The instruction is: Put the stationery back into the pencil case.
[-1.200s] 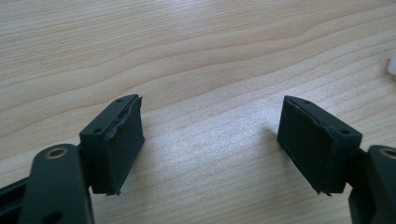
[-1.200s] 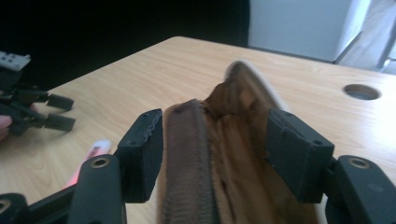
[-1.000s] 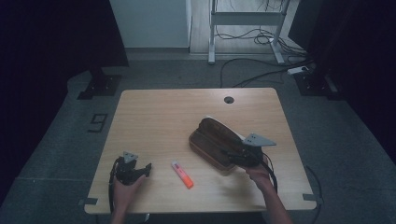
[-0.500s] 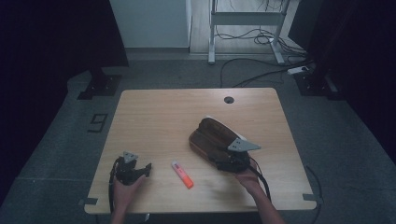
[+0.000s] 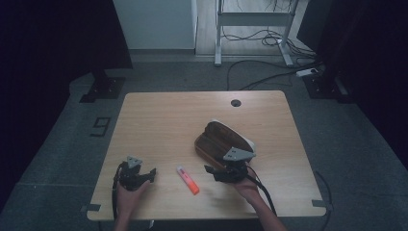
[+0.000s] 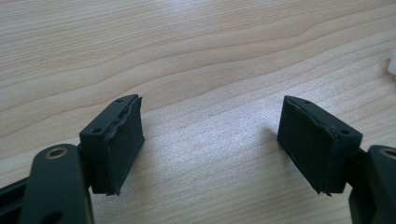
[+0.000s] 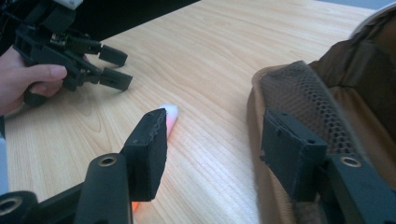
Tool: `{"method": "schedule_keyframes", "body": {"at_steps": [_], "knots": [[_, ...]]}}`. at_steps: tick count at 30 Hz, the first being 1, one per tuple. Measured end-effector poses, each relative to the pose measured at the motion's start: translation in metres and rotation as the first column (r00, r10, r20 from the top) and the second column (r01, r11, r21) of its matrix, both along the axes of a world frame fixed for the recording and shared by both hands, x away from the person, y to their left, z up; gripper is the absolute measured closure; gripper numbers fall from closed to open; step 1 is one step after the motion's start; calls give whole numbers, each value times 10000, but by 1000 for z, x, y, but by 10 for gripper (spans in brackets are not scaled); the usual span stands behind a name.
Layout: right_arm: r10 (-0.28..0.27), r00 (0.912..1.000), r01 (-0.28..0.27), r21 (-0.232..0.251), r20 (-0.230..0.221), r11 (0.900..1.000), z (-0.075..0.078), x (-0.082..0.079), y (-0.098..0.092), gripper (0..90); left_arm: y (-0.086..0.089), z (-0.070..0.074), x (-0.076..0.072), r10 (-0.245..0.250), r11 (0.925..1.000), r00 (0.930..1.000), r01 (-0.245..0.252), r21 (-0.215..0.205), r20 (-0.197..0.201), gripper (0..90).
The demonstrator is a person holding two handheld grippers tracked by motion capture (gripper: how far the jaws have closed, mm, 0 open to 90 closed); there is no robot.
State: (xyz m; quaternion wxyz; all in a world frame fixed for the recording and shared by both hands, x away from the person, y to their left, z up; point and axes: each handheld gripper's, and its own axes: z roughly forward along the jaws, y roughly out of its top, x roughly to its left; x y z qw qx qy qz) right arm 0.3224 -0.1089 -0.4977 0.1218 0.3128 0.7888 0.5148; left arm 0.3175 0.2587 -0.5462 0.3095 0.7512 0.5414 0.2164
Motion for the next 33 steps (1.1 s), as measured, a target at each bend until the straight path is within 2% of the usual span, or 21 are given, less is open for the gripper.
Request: {"method": "schedule_keyframes", "body": {"at_steps": [7,18,29,33], "knots": [[116,9996,-118,-87,-271,9999,-6,-3,11,403,0,0,0,1,10000,10000,-1,3,0,223],[724,9957,-748,-427,-574,9963,-19,-11,37,413,0,0,0,-3,10000,10000,3,2,-5,223],[822,9934,-874,-649,-797,9941,-29,-15,52,440,0,0,0,2,10000,10000,-2,3,1,223],[831,9929,-909,-920,-855,9916,-34,-17,60,445,0,0,0,-3,10000,10000,3,-1,-4,223]]}}
